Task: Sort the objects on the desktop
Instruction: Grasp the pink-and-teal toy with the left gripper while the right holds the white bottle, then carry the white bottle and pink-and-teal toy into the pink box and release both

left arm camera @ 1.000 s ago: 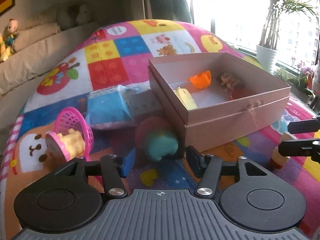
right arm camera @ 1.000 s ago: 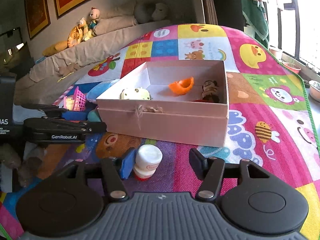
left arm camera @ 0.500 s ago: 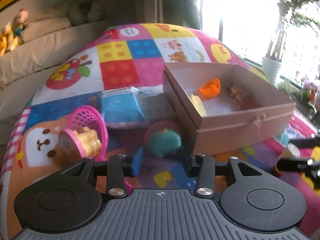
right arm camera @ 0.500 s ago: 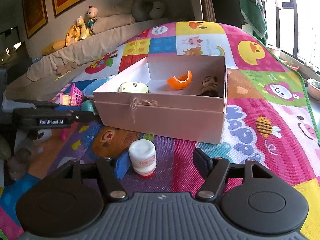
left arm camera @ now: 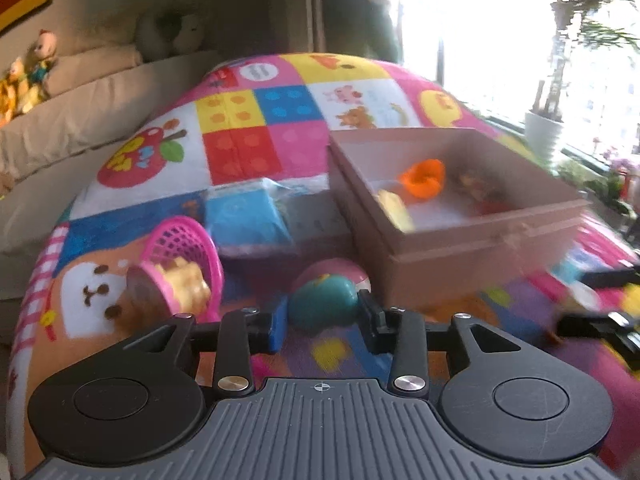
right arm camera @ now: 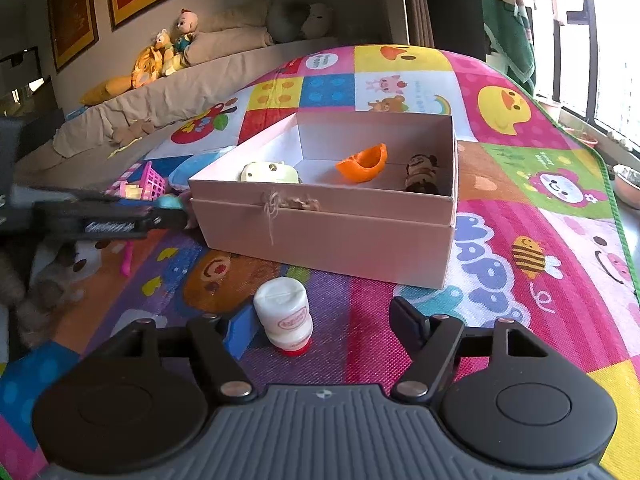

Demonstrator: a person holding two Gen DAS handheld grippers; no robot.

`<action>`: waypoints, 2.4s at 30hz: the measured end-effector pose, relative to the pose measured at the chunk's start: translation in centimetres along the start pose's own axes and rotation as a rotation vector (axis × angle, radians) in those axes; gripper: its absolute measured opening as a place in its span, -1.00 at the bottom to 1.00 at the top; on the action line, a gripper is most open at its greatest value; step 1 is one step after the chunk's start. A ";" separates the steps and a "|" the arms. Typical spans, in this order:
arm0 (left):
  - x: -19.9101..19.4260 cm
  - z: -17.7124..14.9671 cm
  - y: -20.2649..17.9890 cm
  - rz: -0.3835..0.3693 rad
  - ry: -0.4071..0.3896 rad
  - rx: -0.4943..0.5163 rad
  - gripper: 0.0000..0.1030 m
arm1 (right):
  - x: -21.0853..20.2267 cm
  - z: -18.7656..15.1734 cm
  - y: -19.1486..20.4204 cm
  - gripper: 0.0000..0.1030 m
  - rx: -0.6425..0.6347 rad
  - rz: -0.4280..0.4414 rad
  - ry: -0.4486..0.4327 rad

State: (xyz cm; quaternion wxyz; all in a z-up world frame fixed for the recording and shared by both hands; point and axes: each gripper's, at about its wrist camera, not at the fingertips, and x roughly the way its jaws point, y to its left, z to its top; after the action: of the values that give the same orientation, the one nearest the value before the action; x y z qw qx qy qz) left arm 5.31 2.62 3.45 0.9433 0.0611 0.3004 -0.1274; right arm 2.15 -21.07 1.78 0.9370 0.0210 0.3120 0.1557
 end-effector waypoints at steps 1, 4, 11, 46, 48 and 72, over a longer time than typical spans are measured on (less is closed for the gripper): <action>-0.9 -0.4 -0.2 -0.029 0.004 -0.003 -0.22 | 0.0 0.0 0.0 0.41 -0.001 0.001 -0.001; -3.9 -1.9 -1.1 -0.129 0.019 -0.001 -0.22 | 0.0 0.0 0.2 0.43 -0.013 0.000 -0.001; -6.6 -4.5 -0.8 -0.084 0.030 0.072 0.22 | -0.3 -0.2 1.0 0.49 -0.052 -0.004 -0.008; -2.8 -4.1 -4.6 -0.069 0.107 0.097 0.41 | 0.0 0.3 2.5 -0.48 -0.145 -0.040 0.027; -2.6 -4.0 -4.4 -0.066 0.106 0.094 0.25 | 0.0 0.4 2.5 -0.51 -0.145 -0.028 0.041; 4.8 9.4 -6.6 -0.109 -0.134 0.165 0.05 | 6.3 16.7 -3.7 -0.51 -0.010 -0.083 0.065</action>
State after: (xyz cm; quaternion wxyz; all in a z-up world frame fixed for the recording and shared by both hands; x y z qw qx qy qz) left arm 12.43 -6.44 8.08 0.9447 0.1134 0.2279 -0.2068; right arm 17.80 -21.75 11.08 0.9322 -0.0016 0.3420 0.1187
